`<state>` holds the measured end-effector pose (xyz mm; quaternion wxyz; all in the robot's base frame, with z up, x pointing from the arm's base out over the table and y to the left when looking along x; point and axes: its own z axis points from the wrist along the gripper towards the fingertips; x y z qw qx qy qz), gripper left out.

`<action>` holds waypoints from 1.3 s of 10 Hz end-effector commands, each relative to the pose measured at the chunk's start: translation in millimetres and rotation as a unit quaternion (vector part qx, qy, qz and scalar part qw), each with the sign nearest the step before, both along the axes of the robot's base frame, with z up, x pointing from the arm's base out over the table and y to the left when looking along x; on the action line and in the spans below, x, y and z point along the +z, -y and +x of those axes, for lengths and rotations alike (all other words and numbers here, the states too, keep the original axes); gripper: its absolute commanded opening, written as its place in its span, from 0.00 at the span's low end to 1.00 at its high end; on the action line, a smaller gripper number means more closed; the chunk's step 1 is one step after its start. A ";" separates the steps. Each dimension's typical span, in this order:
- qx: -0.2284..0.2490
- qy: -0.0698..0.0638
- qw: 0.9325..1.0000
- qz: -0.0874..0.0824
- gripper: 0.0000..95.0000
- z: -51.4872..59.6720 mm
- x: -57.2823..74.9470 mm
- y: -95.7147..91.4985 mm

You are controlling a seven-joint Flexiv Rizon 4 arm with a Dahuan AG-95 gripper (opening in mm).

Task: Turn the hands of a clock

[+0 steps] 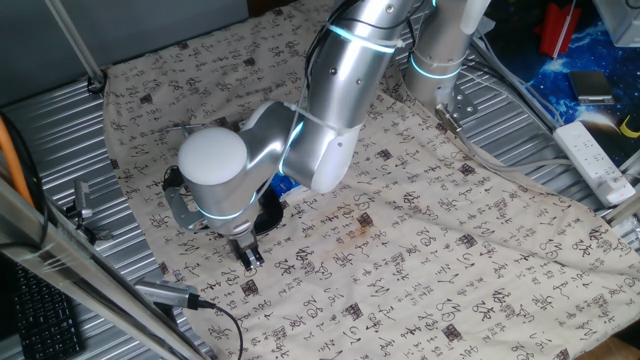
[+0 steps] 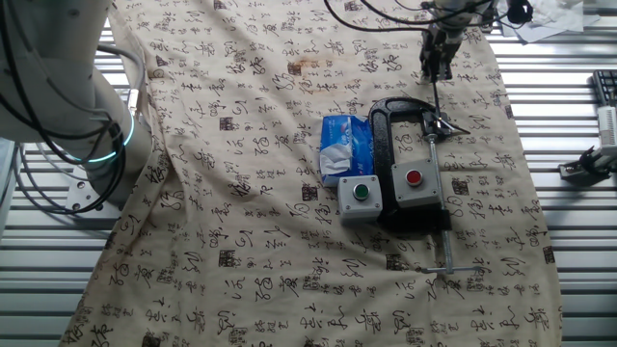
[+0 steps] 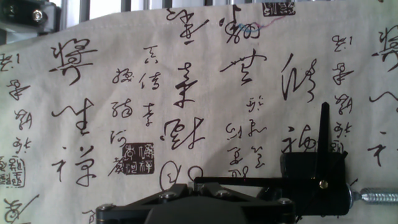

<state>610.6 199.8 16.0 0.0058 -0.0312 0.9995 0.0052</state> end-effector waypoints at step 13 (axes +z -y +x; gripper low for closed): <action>0.010 0.001 1.000 -0.002 0.00 20.3 -3.2 0.4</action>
